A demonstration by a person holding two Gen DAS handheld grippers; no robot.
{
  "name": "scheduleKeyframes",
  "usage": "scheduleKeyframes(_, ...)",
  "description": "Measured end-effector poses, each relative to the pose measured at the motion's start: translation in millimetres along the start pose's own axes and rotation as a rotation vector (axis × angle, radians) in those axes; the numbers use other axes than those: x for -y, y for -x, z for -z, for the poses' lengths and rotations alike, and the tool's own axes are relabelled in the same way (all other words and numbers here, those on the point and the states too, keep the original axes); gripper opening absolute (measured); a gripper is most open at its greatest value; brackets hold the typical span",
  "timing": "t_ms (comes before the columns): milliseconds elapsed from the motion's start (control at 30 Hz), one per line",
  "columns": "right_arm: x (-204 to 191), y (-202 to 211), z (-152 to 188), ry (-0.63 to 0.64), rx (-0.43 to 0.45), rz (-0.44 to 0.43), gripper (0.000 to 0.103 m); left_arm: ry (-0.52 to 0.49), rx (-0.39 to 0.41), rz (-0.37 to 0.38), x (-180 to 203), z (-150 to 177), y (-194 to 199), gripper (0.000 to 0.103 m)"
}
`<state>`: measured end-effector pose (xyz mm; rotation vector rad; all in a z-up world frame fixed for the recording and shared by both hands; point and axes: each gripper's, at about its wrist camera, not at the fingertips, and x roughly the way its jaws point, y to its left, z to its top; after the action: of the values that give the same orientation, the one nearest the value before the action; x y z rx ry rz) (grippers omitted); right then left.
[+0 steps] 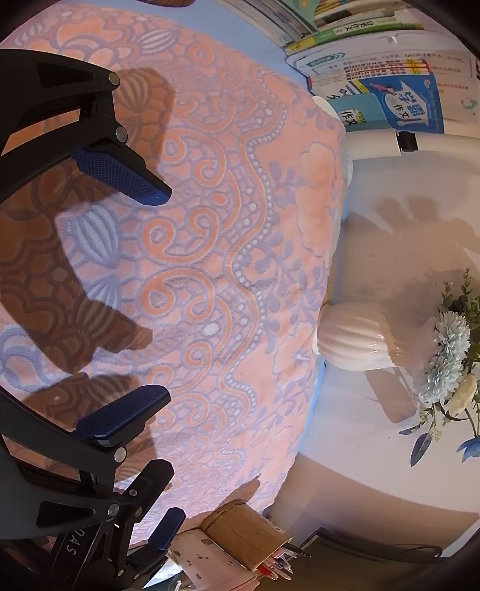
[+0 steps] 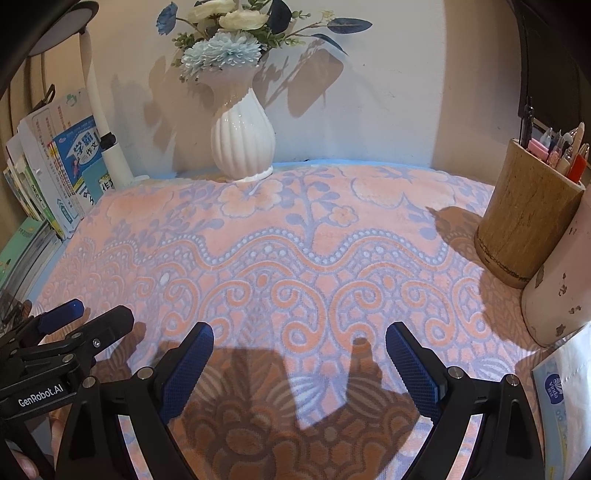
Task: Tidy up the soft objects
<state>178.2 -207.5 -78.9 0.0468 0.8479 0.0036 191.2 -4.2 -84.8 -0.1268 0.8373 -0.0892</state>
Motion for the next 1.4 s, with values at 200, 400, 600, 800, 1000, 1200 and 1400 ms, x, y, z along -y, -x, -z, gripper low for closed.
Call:
scheduleKeyframes(200, 0.1, -0.1, -0.2, 0.0, -0.001, -0.003, 0.094, -0.022, 0.003, -0.003, 3.7, 0.5, 0.8, 0.098)
scheduleKeyframes(400, -0.1, 0.1, -0.1, -0.001, -0.002, -0.003, 0.094, -0.028, 0.0, 0.0, 4.1, 0.3, 0.3, 0.098)
scheduleKeyframes(600, -0.7, 0.5, 0.3, -0.002, -0.004, -0.002, 0.094, -0.029, -0.001, 0.001, 4.1, -0.1, -0.5, 0.098)
scheduleKeyframes(800, -0.5, -0.4, 0.1, -0.002, -0.008, -0.004, 0.094, -0.028, -0.003, 0.002, 3.9, -0.4, -1.0, 0.098)
scheduleKeyframes(1000, -0.6, -0.3, 0.3, -0.002, -0.008, -0.004, 0.094, -0.029, 0.001, 0.003, 4.3, -0.5, -0.8, 0.098)
scheduleKeyframes(1200, -0.9, -0.2, 0.1, -0.003, -0.009, -0.003, 0.094, -0.034, 0.012, -0.003, 6.6, 1.2, 2.0, 0.098)
scheduleKeyframes(1400, -1.6, 0.5, 0.9, 0.002, -0.006, -0.004, 0.094, -0.068, 0.097, -0.039, 10.7, 0.4, 14.6, 0.1)
